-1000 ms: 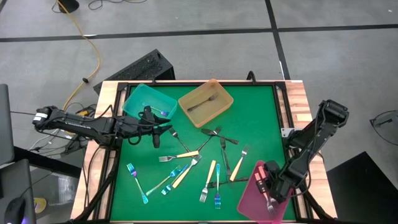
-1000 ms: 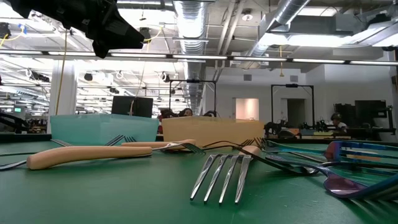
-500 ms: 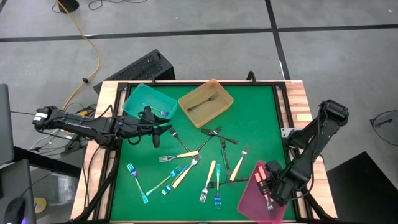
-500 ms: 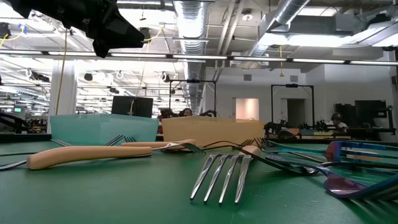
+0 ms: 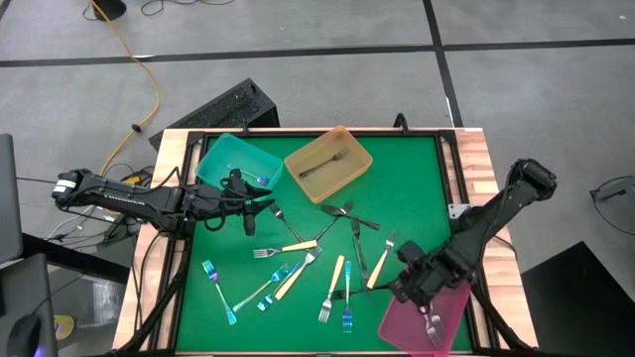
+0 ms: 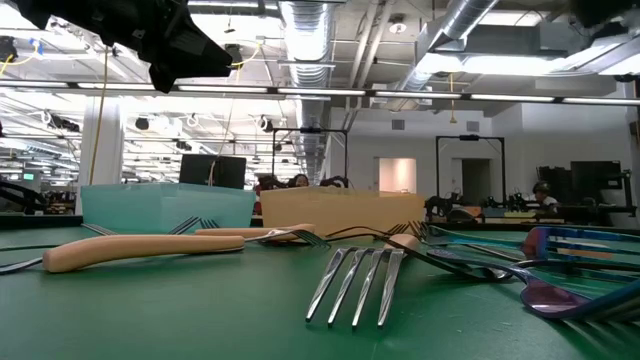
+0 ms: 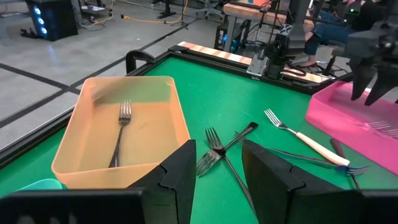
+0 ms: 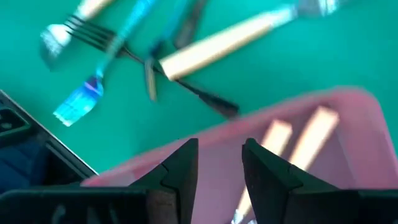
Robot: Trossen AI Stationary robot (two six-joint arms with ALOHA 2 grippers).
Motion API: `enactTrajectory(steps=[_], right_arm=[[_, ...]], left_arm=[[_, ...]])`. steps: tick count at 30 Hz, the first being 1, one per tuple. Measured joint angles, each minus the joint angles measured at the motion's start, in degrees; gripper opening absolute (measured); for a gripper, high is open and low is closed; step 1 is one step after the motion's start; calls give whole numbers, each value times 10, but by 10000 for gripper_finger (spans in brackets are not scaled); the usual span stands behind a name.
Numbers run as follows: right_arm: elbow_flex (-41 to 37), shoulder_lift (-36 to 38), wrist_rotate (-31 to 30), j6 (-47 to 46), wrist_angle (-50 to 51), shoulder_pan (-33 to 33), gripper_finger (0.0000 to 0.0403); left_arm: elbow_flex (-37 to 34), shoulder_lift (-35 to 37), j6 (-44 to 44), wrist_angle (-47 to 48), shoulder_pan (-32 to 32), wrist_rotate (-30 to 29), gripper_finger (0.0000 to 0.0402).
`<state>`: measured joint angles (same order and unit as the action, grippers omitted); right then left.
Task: Sort silverware by color (type)
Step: Put the blue fork into the blue bin
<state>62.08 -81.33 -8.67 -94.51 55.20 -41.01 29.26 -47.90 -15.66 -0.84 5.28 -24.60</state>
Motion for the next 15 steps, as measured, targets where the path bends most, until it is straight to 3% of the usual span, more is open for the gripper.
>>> enactTrajectory(steps=[15], right_arm=[[25,0,-61,334,-83,158,148]], left_arm=[[0,0,0,0,0,4,114]])
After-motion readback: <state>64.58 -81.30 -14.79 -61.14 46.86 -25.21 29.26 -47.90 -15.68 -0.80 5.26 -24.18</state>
